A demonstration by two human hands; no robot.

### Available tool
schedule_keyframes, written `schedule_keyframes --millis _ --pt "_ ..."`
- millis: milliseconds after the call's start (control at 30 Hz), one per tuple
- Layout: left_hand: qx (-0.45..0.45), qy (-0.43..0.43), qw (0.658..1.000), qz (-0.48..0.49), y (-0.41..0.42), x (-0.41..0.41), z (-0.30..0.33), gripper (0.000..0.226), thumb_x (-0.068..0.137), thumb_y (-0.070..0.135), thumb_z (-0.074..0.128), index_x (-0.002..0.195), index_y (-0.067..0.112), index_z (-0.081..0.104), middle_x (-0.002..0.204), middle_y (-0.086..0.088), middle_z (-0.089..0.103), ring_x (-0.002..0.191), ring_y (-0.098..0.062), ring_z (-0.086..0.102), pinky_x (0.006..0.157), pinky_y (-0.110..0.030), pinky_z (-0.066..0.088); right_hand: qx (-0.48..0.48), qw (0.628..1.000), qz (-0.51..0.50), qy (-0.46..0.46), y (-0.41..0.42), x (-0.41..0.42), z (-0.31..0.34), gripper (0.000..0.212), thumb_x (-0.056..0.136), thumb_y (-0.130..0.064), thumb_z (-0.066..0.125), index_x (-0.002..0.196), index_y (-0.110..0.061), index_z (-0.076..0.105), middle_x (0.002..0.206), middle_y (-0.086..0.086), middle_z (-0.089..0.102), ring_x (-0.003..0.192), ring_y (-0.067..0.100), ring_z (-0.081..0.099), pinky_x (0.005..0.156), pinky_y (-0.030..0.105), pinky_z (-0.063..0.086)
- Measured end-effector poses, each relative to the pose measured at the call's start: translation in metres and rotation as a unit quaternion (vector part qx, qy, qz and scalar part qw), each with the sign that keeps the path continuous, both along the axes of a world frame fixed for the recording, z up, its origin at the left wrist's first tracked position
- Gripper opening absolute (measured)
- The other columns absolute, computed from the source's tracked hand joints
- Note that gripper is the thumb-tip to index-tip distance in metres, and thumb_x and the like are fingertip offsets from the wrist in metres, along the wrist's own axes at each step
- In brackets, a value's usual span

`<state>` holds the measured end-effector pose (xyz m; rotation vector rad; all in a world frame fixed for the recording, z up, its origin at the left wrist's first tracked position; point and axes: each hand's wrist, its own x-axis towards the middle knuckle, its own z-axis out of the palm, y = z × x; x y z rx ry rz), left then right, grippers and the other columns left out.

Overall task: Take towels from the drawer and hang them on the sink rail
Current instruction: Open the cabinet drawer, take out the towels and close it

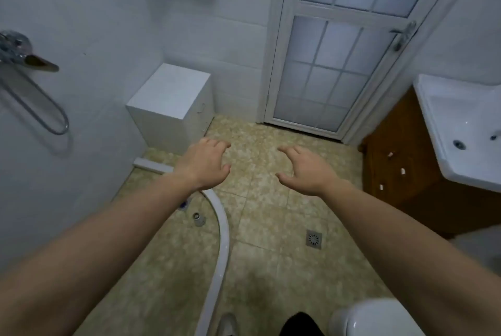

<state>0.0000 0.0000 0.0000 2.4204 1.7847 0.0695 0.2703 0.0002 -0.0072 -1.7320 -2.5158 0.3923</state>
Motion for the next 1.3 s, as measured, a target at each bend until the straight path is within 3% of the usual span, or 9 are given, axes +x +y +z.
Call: schedule_keyframes --millis 267,400,533,800,1100,1300 --pt "-0.029 0.022 0.999 0.04 0.063 0.002 -0.016 0.059 0.091 0.049 0.047 0.142 0.021 0.042 0.139 -0.002 0.053 0.13 -0.023 0.045 0.105 -0.042 0.042 -0.023 0.999 0.024 -0.014 0.093 0.018 -0.011 0.074 0.088 -0.053 0.058 0.151 -0.022 0.034 0.145 0.005 0.049 0.133 0.026 0.046 0.106 0.036 0.039" --pt "-0.032 0.057 0.996 0.067 0.111 0.015 -0.02 0.058 0.091 0.049 0.047 0.143 0.022 0.041 0.138 -0.002 0.053 0.13 -0.022 0.044 0.103 -0.041 0.043 -0.017 0.998 0.056 -0.01 0.164 0.034 -0.024 0.075 0.087 -0.055 0.059 0.15 -0.022 0.036 0.144 0.005 0.05 0.132 0.026 0.047 0.106 0.035 0.039" --pt "-0.048 0.036 0.987 0.149 0.167 0.039 -0.022 0.058 0.092 0.047 0.046 0.144 0.021 0.04 0.14 -0.004 0.051 0.131 -0.024 0.042 0.107 -0.04 0.038 -0.021 0.994 0.109 -0.005 0.247 0.055 -0.036 0.076 0.084 -0.06 0.055 0.148 -0.023 0.036 0.145 0.005 0.049 0.131 0.026 0.047 0.106 0.036 0.041" --pt "-0.074 0.043 0.98 0.178 0.24 0.102 -0.024 0.058 0.094 0.047 0.046 0.145 0.021 0.04 0.144 -0.001 0.049 0.134 -0.02 0.04 0.11 -0.035 0.032 -0.052 0.982 0.183 -0.013 0.394 0.085 -0.042 0.077 0.085 -0.061 0.052 0.15 -0.022 0.034 0.144 0.005 0.049 0.13 0.027 0.048 0.104 0.039 0.043" --pt "-0.07 0.02 0.962 0.262 0.363 0.042 -0.033 0.059 0.091 0.044 0.048 0.144 0.02 0.04 0.142 -0.004 0.051 0.13 -0.025 0.044 0.109 -0.04 0.037 -0.066 0.967 0.246 -0.004 0.522 0.011 -0.055 0.08 0.083 -0.064 0.047 0.15 -0.024 0.031 0.143 0.006 0.05 0.126 0.029 0.052 0.099 0.045 0.047" --pt "-0.069 -0.023 0.954 0.29 0.468 -0.021 -0.053 0.062 0.088 0.046 0.047 0.143 0.019 0.04 0.144 -0.005 0.048 0.135 -0.025 0.039 0.109 -0.044 0.037 -0.068 0.962 0.266 -0.008 0.612 -0.066 -0.062 0.076 0.087 -0.057 0.054 0.151 -0.024 0.032 0.148 0.005 0.045 0.129 0.03 0.05 0.102 0.044 0.045"
